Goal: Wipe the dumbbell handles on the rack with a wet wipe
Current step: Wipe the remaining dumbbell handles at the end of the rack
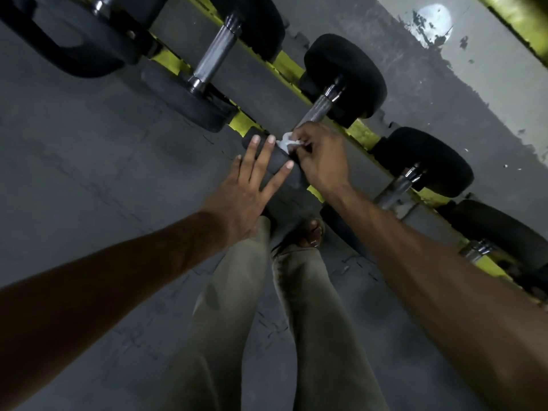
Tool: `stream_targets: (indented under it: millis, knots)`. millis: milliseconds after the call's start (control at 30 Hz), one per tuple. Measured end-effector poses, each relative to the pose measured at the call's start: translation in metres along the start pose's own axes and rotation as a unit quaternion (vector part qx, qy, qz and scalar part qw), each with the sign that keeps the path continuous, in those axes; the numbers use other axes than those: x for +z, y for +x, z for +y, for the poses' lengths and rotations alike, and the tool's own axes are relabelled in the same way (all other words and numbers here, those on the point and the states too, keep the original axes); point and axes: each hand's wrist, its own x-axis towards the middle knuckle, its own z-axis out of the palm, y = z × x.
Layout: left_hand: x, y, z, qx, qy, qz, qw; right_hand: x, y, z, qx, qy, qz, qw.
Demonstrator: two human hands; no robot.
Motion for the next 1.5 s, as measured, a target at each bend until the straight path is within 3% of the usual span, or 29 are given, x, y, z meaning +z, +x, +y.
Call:
stream_targets:
  millis: [167, 267, 367, 500, 633, 733, 767, 833, 900, 967, 1033, 1100, 1200, 1333, 1433, 1500]
  knots:
    - [-0.007, 0.001, 0.002, 0.015, 0.028, -0.026, 0.999, 0.010, -0.010, -0.004, 0.132, 0.091, 0.075, 0.984]
    - [-0.010, 0.000, 0.001, 0.014, 0.032, -0.033, 0.999, 0.020, -0.009, 0.010, 0.239, 0.125, 0.025, 0.963]
    - [-0.006, 0.000, 0.000, 0.017, 0.019, -0.027, 0.999, 0.021, 0.002, 0.015, 0.304, 0.263, 0.003, 0.916]
    - [0.000, 0.000, -0.002, 0.025, 0.008, -0.017, 1.000, 0.014, 0.031, 0.012, 0.375, 0.467, 0.007, 0.801]
    - [-0.001, 0.000, -0.005, 0.035, 0.009, -0.023, 0.999, 0.006, 0.074, 0.018, 0.405, 0.688, 0.118, 0.590]
    - [-0.004, -0.001, -0.008, 0.036, 0.000, -0.016, 0.999, 0.002, 0.079, 0.005, 0.386, 0.722, 0.154, 0.553]
    - [-0.004, -0.001, -0.008, 0.038, -0.002, -0.016, 0.999, 0.003, 0.074, -0.001, 0.382, 0.717, 0.179, 0.555]
    - [-0.005, -0.001, -0.008, 0.039, -0.002, -0.022, 0.999, 0.009, 0.063, -0.005, 0.384, 0.654, 0.238, 0.607]
    - [-0.006, -0.001, -0.007, 0.041, -0.008, -0.034, 0.999, 0.014, 0.050, -0.007, 0.354, 0.497, 0.313, 0.728]
    - [-0.006, 0.000, -0.007, 0.045, -0.015, -0.037, 0.998, 0.016, 0.039, -0.010, 0.268, 0.276, 0.336, 0.860]
    - [-0.005, -0.001, -0.007, 0.044, -0.025, -0.040, 0.998, 0.018, 0.028, -0.010, 0.132, 0.071, 0.310, 0.939]
    - [-0.003, -0.001, -0.007, 0.043, -0.028, -0.035, 0.998, 0.011, 0.025, -0.005, 0.018, -0.098, 0.275, 0.956]
    - [-0.002, -0.001, -0.007, 0.043, -0.027, -0.037, 0.998, -0.006, 0.027, 0.009, -0.032, -0.241, 0.217, 0.945]
    - [-0.003, -0.002, -0.006, 0.044, -0.027, -0.034, 0.998, -0.005, 0.017, 0.004, -0.098, -0.268, 0.042, 0.957]
    - [-0.003, -0.002, -0.007, 0.041, -0.033, -0.032, 0.998, -0.014, 0.024, -0.007, -0.165, -0.320, -0.133, 0.923]
    - [-0.002, -0.002, -0.007, 0.042, -0.036, -0.025, 0.998, -0.036, 0.043, -0.009, -0.124, -0.350, -0.138, 0.918]
